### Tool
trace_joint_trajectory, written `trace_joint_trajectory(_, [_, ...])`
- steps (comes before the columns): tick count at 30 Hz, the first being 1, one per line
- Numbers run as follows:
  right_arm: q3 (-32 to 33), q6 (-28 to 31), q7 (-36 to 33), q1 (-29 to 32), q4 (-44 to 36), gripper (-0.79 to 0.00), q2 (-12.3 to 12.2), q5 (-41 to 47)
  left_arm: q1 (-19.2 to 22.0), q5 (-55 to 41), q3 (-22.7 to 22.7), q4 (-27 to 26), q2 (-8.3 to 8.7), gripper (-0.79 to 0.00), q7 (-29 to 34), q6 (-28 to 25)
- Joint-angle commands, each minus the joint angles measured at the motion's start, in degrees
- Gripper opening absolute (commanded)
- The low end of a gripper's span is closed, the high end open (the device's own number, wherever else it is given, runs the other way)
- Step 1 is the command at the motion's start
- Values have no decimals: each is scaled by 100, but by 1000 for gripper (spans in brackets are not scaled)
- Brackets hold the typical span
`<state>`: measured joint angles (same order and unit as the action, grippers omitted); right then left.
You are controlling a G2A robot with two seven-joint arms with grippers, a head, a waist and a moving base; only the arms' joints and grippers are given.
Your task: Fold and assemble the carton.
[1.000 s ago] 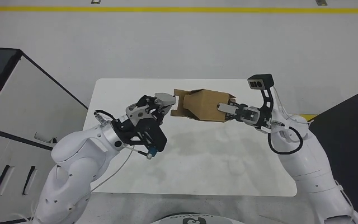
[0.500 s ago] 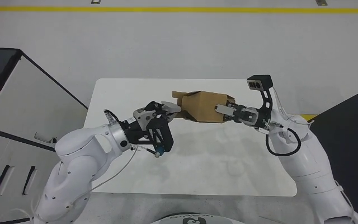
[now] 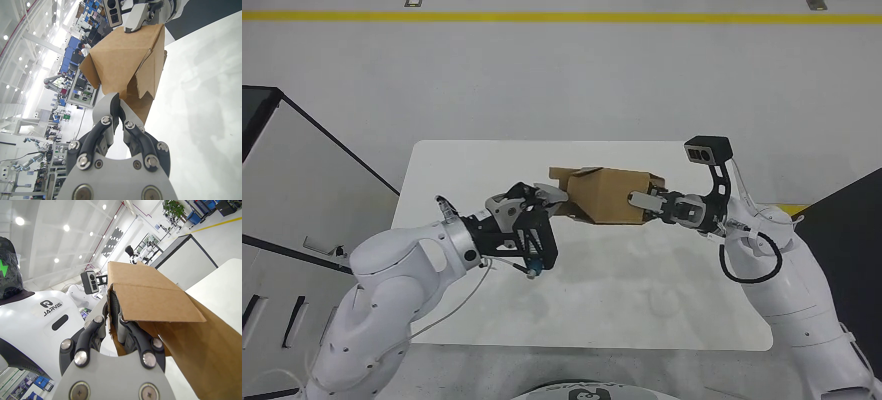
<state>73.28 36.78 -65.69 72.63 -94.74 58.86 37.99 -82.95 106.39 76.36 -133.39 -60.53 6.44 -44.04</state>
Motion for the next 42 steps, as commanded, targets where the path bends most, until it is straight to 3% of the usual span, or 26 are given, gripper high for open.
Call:
trace_joint_trajectory(1, [1, 5, -27, 1, -8, -785, 1, 6, 1, -7, -11, 12, 4, -785, -1, 6])
trace_joint_trajectory(42, [10, 161, -21, 50, -255, -785, -5, -220, 55, -395, -99, 234, 53, -785, 366, 59])
